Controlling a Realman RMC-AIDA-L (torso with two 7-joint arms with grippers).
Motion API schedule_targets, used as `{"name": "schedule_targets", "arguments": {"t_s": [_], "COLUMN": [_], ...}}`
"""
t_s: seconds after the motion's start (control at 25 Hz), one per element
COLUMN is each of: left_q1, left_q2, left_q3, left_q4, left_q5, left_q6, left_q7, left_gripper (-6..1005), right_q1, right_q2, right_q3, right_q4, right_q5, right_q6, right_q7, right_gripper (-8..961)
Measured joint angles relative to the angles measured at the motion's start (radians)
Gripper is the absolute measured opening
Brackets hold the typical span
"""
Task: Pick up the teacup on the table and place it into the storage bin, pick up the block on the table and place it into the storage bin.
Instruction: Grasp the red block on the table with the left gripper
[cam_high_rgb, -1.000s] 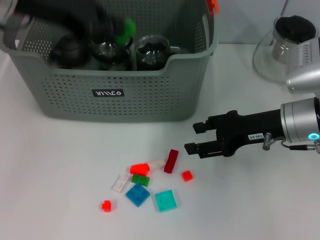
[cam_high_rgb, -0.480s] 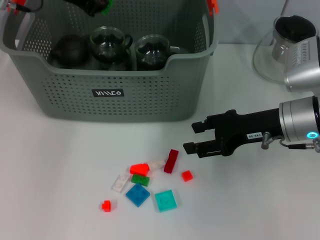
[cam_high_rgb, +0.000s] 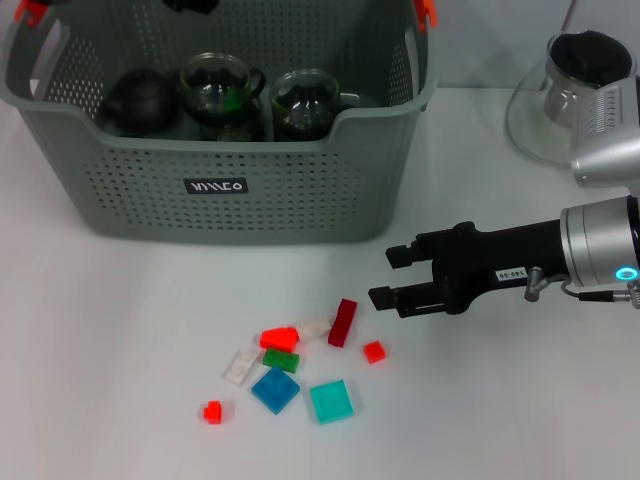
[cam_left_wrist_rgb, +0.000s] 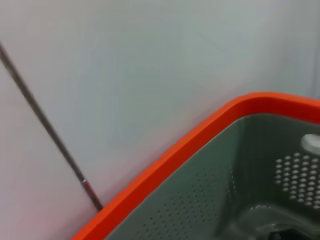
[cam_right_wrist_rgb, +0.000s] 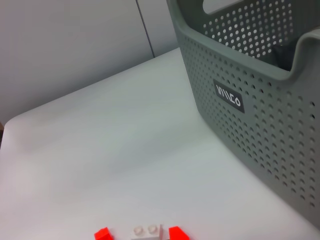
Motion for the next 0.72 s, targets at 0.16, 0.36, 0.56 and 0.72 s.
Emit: {"name": "schedule_targets", "arguments": {"t_s": [0.16,0.36,0.56,0.72], "left_q1": [0.048,0.167,0.285,0.355], "left_q2": [0.003,-0.02,-0.082,-0.102], "left_q3": [-0.028,-0.049,-0.019,0.07], "left_q4": [0.128,0.307,0.43,0.443], "left_q5": [-0.124,-0.305,-0.324,-0.28], "left_q6": [0.251,0.576,0.73,0.746], "left_q7": [0.065,0.197,0.357,0.405], "left_gripper": [580,731,849,872], "right_q1": [-0.001,-0.003,-0.007,-0.007], "right_q2": [0.0,-0.001,-0.003,-0.003], "right_q3": [0.0,0.0,0.0,0.003], "right_q4": [0.0,0.0,0.0,0.0], "right_q5": [0.0,0.0,0.0,0.0], "right_q6": [0.0,0.002,0.002,0.003], "right_q7": [-0.004,-0.006,-0.007,-0.005], "right_gripper": [713,714,713,713]}}
